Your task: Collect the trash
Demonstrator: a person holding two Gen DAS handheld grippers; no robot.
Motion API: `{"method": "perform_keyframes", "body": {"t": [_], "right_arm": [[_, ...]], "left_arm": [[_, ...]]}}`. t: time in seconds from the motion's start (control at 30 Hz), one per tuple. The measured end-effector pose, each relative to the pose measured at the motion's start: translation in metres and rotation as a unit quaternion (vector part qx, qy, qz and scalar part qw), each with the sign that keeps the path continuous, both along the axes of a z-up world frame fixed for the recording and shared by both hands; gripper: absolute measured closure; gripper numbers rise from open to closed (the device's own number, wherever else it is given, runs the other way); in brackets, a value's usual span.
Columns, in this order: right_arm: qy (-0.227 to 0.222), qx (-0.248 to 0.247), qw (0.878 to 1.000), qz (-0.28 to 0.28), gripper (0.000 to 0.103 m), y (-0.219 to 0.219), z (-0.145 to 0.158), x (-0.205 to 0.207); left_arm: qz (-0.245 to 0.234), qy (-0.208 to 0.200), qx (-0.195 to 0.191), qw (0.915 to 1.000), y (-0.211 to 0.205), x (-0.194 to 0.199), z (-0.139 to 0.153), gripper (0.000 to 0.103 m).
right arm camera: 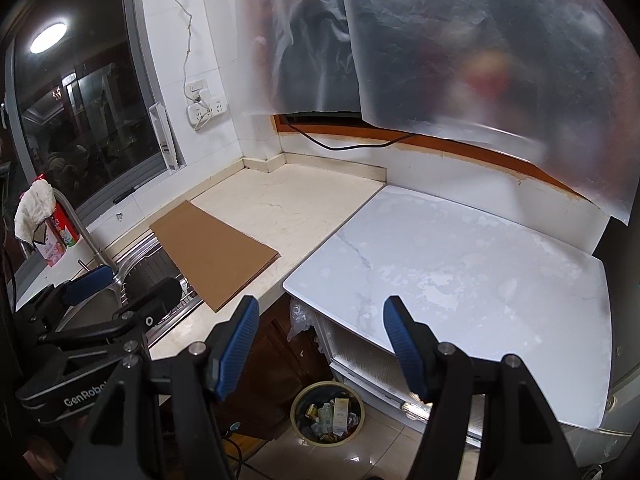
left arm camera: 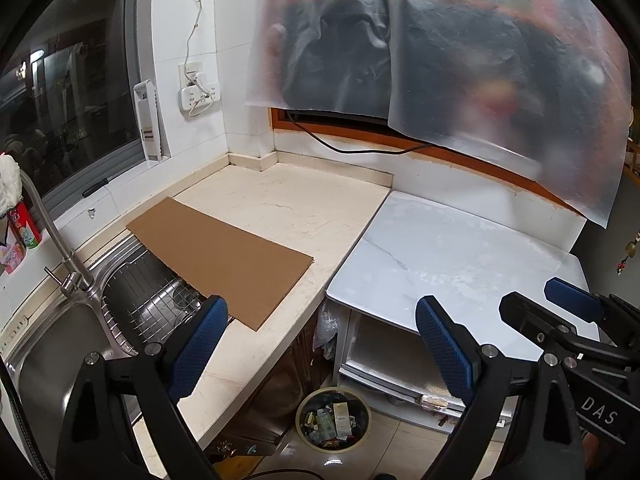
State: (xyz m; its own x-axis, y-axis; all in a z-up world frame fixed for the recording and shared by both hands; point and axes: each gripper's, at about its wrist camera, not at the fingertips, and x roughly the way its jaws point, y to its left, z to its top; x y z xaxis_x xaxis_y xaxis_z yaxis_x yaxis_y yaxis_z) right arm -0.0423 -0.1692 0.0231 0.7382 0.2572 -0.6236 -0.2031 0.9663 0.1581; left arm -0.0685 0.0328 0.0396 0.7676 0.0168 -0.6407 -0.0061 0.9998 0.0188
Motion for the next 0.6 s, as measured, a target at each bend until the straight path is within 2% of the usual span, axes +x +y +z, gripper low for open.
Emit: {"method": "perform_keyframes", "body": {"t": [0.6], "right_arm": [[0.001, 0.001, 1.000, 0.000, 0.038, 0.0008, -0.0008, 0.0000]], "left_arm": [[0.003, 0.002, -0.003, 1.0000, 0.0012, 0.0004, -0.0014, 0.009]]}}
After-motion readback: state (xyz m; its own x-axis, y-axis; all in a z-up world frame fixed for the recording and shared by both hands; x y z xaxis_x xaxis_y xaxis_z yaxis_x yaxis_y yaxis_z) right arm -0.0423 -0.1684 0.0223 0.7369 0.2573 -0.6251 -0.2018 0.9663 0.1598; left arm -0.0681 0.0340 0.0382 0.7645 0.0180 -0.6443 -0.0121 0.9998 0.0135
